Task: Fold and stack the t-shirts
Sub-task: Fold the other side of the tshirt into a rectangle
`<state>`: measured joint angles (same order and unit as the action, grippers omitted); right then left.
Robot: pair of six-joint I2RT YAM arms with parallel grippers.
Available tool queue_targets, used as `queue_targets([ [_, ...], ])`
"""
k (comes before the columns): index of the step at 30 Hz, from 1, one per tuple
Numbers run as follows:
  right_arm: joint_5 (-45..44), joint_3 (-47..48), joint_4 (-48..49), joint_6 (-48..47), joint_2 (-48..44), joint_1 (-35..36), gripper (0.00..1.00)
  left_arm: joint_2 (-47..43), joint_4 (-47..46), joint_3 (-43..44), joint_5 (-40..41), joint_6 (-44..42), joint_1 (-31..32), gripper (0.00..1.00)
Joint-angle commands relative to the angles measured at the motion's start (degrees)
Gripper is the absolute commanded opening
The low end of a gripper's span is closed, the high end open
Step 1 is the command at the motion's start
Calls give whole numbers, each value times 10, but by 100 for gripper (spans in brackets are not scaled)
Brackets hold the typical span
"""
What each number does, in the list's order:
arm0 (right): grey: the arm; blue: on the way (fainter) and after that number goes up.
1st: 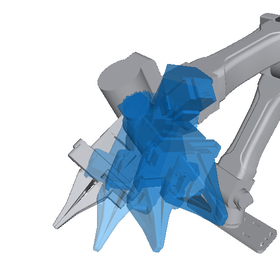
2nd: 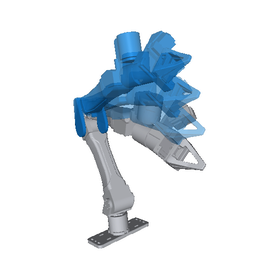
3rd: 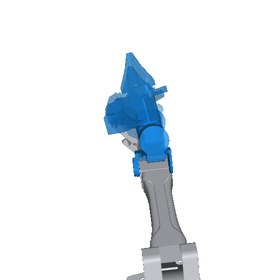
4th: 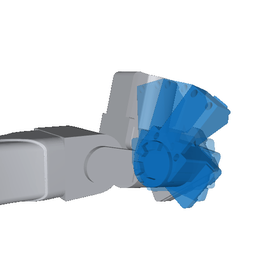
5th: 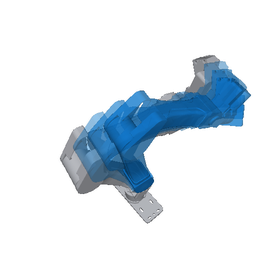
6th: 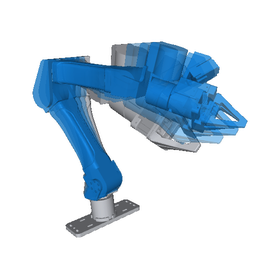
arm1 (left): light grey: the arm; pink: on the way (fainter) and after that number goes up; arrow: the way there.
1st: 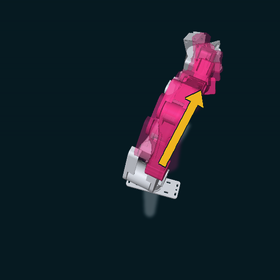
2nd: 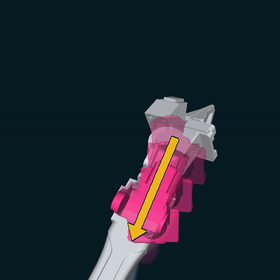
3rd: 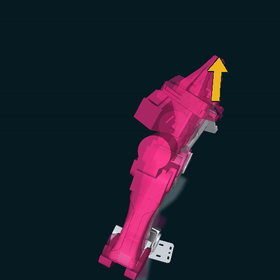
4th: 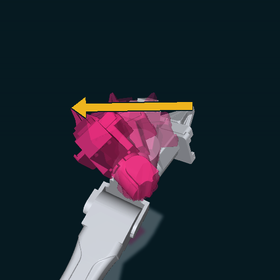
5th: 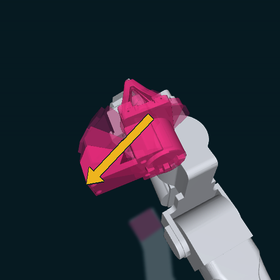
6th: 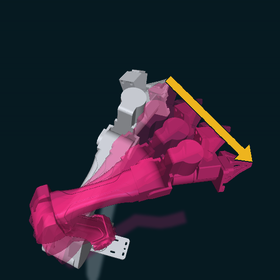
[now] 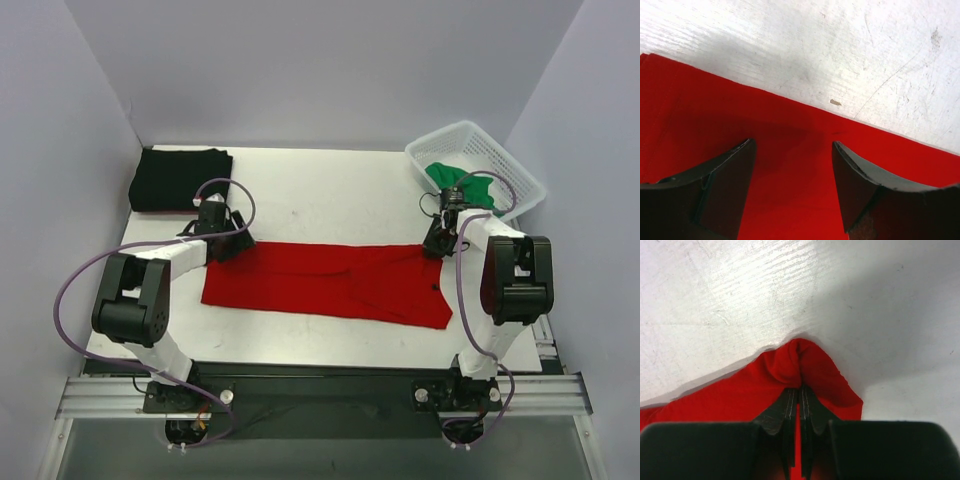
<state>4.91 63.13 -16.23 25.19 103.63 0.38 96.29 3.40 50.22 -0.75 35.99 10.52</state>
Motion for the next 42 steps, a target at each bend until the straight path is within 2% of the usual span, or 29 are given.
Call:
queue_targets([
  [1,7,0,-58,-3,22,-3,0,19,62,-29,36,12,-18,73],
  [12,-34,1,-117,22,3,-3,0,-16,83,-54,67,78,-20,73],
  [23,-23,31,-137,15,-11,-3,0,-74,86,-41,73,59,-9,77],
  [28,-13,58,-155,-1,-45,7,32,-121,117,-1,104,27,20,78],
  [29,-15,62,-159,-3,-58,16,34,-137,124,10,117,17,36,78],
  [33,-26,60,-179,-3,-94,62,38,-167,129,17,139,-3,84,78],
  [37,-29,44,-187,21,-114,110,38,-168,119,6,129,-2,121,79],
  [42,-15,16,-183,56,-104,162,38,-140,41,-31,47,10,130,78],
])
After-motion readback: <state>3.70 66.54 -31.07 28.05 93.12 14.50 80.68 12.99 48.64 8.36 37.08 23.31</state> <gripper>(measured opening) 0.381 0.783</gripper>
